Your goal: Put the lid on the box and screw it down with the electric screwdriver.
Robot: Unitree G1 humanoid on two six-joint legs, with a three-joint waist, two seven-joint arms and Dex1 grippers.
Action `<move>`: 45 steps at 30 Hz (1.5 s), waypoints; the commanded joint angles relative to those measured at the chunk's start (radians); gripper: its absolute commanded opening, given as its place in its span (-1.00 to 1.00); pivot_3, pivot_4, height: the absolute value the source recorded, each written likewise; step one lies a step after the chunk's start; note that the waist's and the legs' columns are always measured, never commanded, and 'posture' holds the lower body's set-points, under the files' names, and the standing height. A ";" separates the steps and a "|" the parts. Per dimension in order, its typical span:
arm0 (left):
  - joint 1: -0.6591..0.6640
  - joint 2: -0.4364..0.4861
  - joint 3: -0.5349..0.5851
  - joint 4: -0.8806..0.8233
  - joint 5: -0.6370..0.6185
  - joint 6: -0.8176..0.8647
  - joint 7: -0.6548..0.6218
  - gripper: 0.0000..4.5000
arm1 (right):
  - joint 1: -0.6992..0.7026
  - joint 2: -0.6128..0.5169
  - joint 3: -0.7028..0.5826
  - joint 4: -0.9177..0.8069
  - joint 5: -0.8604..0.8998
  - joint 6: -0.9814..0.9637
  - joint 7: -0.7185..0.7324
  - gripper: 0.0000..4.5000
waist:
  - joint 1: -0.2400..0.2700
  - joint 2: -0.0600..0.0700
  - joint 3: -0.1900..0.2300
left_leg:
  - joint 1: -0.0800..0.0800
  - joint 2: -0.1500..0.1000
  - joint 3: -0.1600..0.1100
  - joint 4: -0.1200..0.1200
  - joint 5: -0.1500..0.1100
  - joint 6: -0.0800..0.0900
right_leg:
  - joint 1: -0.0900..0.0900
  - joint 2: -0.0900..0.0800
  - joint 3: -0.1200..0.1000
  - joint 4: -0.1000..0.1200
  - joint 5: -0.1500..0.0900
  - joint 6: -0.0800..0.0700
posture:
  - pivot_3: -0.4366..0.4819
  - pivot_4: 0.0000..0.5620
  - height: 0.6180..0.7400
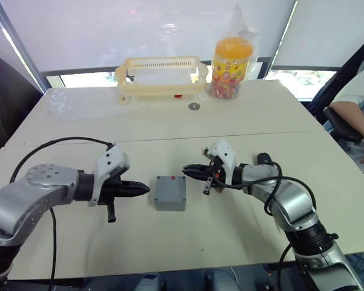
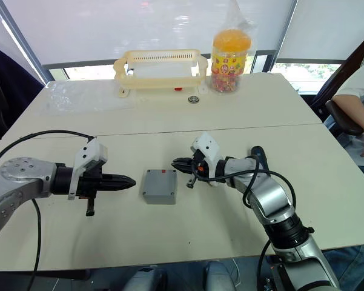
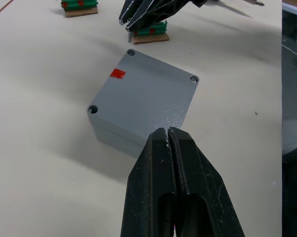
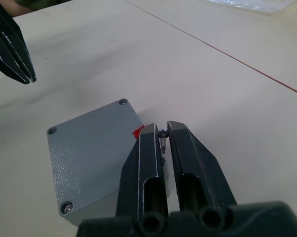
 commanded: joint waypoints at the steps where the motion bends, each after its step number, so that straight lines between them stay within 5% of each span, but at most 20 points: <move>1: -0.008 0.001 0.008 -0.008 0.007 -0.018 0.003 -1.00 | -0.004 0.008 0.001 -0.017 -0.005 -0.021 0.002 -0.90 | 0.000 0.000 0.000 | 0.000 0.000 0.000 0.000 0.000 0.000 | 0.000 0.000 0.000 0.000 0.000 0.000 | -0.05 -0.47 1.00; 29: -0.014 -0.036 -0.016 0.018 0.040 -0.045 0.025 -1.00 | 0.026 0.034 0.026 0.032 -0.050 -0.051 -0.012 -0.90 | 0.000 0.000 0.000 | 0.000 0.000 0.000 0.000 0.000 0.000 | 0.000 0.000 0.000 0.000 0.000 0.000 | -0.05 -0.47 1.00; 32: -0.019 -0.036 -0.014 0.021 0.036 -0.045 0.022 -1.00 | 0.022 0.038 0.017 0.024 -0.037 -0.046 -0.008 -0.50 | 0.000 0.000 0.000 | 0.000 0.000 0.000 0.000 0.000 0.000 | 0.000 0.000 0.000 0.000 0.000 0.000 | -0.05 -0.47 1.00; 38: -0.041 -0.034 -0.017 0.036 0.030 -0.047 -0.001 -1.00 | -0.017 0.069 -0.077 -0.037 0.058 0.015 -0.029 0.74 | 0.000 0.000 0.000 | 0.000 0.000 0.000 0.000 0.000 0.000 | 0.000 0.000 0.000 0.000 0.000 0.000 | -0.05 -0.47 1.00; 45: -0.106 -0.026 -0.027 0.048 0.006 -0.043 -0.070 -1.00 | -0.126 -0.031 -0.402 -0.110 0.359 0.415 -0.102 0.74 | 0.006 0.000 0.000 | 0.000 0.000 -0.001 0.000 0.000 0.000 | 0.000 0.000 0.000 0.000 0.000 0.000 | -0.05 -0.47 1.00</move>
